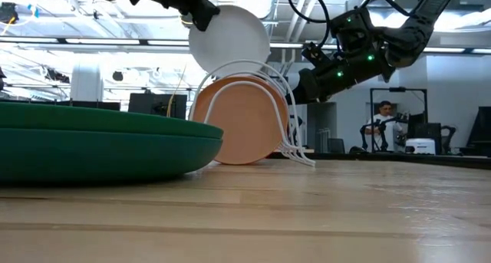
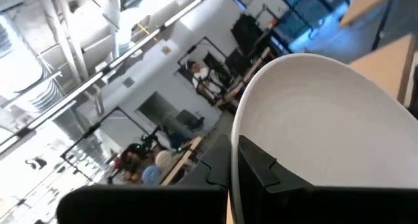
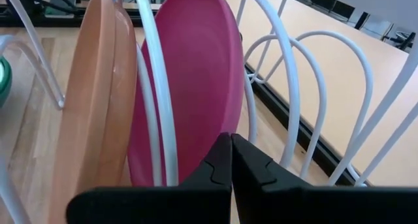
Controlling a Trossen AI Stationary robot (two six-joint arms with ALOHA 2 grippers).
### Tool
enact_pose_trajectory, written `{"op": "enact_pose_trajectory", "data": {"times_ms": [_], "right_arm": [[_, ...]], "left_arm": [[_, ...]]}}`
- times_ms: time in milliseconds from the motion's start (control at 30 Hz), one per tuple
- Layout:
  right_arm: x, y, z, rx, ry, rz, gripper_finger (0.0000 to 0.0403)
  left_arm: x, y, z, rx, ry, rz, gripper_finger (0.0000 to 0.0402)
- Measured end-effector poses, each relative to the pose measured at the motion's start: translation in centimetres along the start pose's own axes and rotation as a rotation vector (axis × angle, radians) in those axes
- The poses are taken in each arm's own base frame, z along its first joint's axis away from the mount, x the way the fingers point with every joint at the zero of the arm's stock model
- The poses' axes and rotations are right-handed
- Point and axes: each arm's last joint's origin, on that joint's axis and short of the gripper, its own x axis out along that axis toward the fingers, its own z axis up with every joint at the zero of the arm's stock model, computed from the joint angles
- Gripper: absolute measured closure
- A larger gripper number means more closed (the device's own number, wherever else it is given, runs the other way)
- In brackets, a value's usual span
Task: Sort dishes
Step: Put the white plate on the dish rack
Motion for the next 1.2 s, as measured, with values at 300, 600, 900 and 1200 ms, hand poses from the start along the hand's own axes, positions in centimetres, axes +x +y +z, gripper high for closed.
{"op": "enact_pose_trajectory", "data": {"times_ms": [300,600,900,1200], "right_arm": [[0.0,0.0,-0.1,-0.005,0.007,0.001,0.0399],[0.0,0.0,-0.1,-0.008,0.007,0.001,0.0399],[0.0,0.0,-0.1,-0.008,0.006,0.001,0.0399],[0.0,0.0,-0.1,-0.007,0.006,0.0,0.0399]], "left_arm": [[-0.8,-1.3,-0.3,-0.017,-0.041,-0.009,0.0401],[-2.4,-3.3,-0.5,0.013,-0.096,-0.045,0.0401],[-2.7,-4.1,-1.3,-0.041,-0.071,-0.084,0.0401],[-3.2,-5.2,-2.5,-0.059,-0.021,-0.14,0.0391]]}}
